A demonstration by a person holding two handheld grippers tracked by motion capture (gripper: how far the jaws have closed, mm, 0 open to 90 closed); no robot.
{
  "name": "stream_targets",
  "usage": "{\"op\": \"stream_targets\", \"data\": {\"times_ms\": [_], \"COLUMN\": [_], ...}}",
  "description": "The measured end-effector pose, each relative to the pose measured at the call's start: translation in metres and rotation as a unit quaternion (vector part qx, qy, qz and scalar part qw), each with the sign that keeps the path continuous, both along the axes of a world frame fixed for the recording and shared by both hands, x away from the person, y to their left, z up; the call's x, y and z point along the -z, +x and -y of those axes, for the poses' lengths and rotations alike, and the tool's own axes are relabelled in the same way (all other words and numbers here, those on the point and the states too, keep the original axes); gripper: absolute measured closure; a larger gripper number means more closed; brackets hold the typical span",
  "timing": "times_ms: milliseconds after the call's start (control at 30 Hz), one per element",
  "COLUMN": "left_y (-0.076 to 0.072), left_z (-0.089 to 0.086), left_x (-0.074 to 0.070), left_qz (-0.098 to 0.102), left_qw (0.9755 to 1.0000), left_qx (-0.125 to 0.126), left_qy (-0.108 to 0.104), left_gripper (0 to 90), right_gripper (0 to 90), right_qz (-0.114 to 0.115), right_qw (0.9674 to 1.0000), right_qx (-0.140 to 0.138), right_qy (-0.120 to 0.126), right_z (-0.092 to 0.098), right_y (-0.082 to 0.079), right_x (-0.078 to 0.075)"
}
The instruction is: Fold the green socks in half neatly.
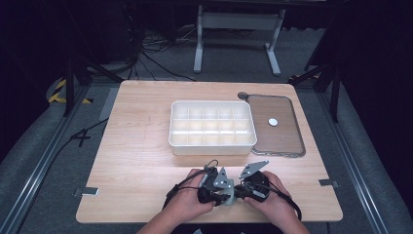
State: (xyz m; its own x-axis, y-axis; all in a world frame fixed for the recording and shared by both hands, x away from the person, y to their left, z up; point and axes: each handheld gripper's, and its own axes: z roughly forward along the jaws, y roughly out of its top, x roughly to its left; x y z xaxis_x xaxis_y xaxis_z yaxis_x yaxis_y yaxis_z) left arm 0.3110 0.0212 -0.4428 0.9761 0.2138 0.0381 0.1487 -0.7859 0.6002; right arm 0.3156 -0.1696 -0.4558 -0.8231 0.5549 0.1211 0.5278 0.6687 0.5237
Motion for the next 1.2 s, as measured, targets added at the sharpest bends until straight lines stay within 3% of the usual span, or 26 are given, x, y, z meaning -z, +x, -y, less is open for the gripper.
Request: {"op": "stream_targets", "data": {"times_ms": [267, 567, 733, 900, 1067, 1200], "left_y": [-0.001, -0.002, -0.004, -0.004, -0.004, -0.004], "left_z": [0.007, 0.007, 0.008, 0.008, 0.009, 0.008], "left_x": [0.003, 0.004, 0.003, 0.001, 0.001, 0.001], "left_qz": [0.008, 0.001, 0.005, 0.008, 0.008, 0.009], "left_qw": [0.9999, 1.0, 0.9999, 0.9998, 0.9998, 0.9998], "left_qx": [0.004, -0.005, -0.009, -0.01, -0.01, -0.008], "left_qy": [-0.009, 0.005, 0.009, 0.017, 0.018, 0.018], "left_gripper": [55.0, 53.7, 53.6, 53.4, 53.1, 52.8], "right_gripper": [67.9, 62.6, 61.7, 56.9, 53.9, 52.6], "right_qz": [-0.001, 0.001, 0.018, 0.034, 0.033, 0.028], "right_qw": [0.9999, 0.9999, 0.9991, 0.9947, 0.9952, 0.9941], "right_qx": [0.01, 0.004, 0.028, 0.041, 0.051, 0.065], "right_qy": [-0.001, -0.01, 0.027, 0.088, 0.077, 0.082], "right_z": [0.001, 0.007, 0.02, 0.018, 0.009, 0.005], "right_y": [0.001, 0.003, 0.002, -0.003, -0.005, -0.005], "right_x": [0.001, -0.005, -0.024, -0.03, -0.023, -0.017]}}
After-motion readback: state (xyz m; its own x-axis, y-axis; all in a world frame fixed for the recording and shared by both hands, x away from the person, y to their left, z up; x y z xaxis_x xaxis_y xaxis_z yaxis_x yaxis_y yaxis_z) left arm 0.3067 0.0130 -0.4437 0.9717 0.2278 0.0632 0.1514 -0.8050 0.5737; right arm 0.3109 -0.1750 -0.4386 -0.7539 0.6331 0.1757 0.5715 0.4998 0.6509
